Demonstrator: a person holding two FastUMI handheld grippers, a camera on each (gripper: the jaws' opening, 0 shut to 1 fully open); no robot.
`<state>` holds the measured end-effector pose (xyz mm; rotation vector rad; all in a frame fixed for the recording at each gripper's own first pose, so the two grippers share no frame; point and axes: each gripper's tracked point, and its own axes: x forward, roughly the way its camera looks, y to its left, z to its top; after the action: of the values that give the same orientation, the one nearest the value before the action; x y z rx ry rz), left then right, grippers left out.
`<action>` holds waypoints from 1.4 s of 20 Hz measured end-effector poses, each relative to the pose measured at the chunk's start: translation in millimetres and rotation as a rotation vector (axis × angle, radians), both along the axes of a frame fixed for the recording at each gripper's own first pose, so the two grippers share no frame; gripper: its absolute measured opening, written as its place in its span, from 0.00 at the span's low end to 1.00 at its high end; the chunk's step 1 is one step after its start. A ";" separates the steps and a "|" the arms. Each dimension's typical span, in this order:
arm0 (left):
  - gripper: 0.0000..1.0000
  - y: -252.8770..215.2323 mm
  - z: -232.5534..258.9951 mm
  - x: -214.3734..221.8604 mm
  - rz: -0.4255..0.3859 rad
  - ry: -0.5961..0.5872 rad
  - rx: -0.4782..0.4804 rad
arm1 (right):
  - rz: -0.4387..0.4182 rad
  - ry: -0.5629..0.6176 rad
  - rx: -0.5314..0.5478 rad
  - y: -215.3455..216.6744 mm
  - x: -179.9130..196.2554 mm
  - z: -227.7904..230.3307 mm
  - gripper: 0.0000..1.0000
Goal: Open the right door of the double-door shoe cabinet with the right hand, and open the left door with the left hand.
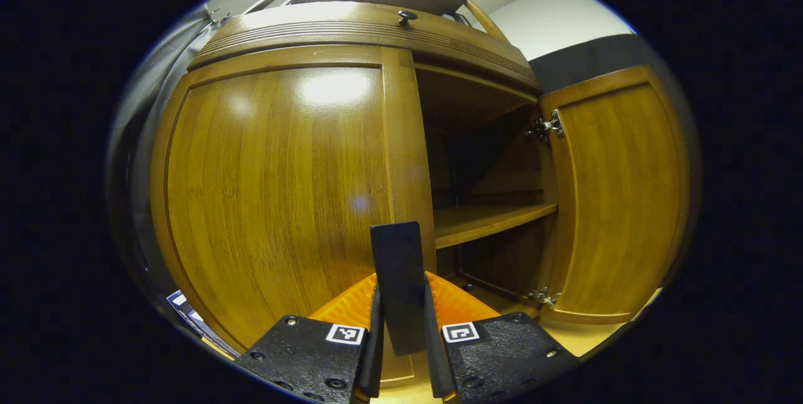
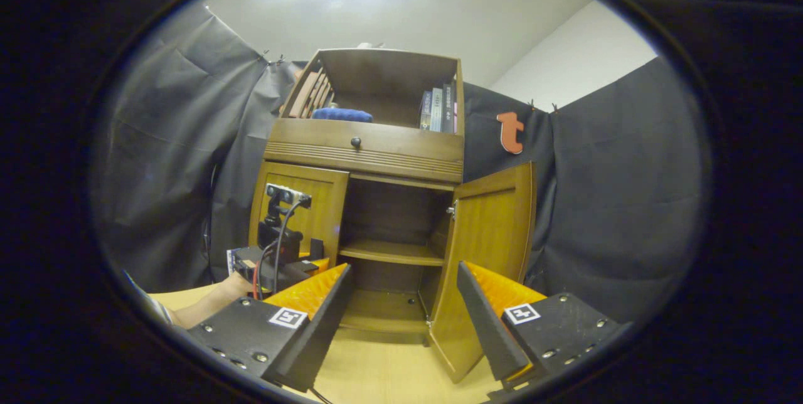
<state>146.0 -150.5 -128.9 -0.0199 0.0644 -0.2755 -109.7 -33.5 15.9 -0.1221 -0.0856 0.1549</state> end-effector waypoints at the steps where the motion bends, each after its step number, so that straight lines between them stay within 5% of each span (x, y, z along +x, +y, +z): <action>1: 0.32 2.2 -4.3 -9.9 -0.013 0.016 -0.002 | -0.008 0.003 -0.003 -0.8 -3.3 -1.1 0.94; 28: 0.30 64.5 19.9 -150.9 -0.083 0.053 -0.011 | -0.125 0.009 0.135 -35.8 -11.0 -13.3 0.96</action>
<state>-5.0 -86.0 -109.0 -0.0353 0.1169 -0.3583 -120.6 -69.3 2.6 0.0082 -0.0792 0.0246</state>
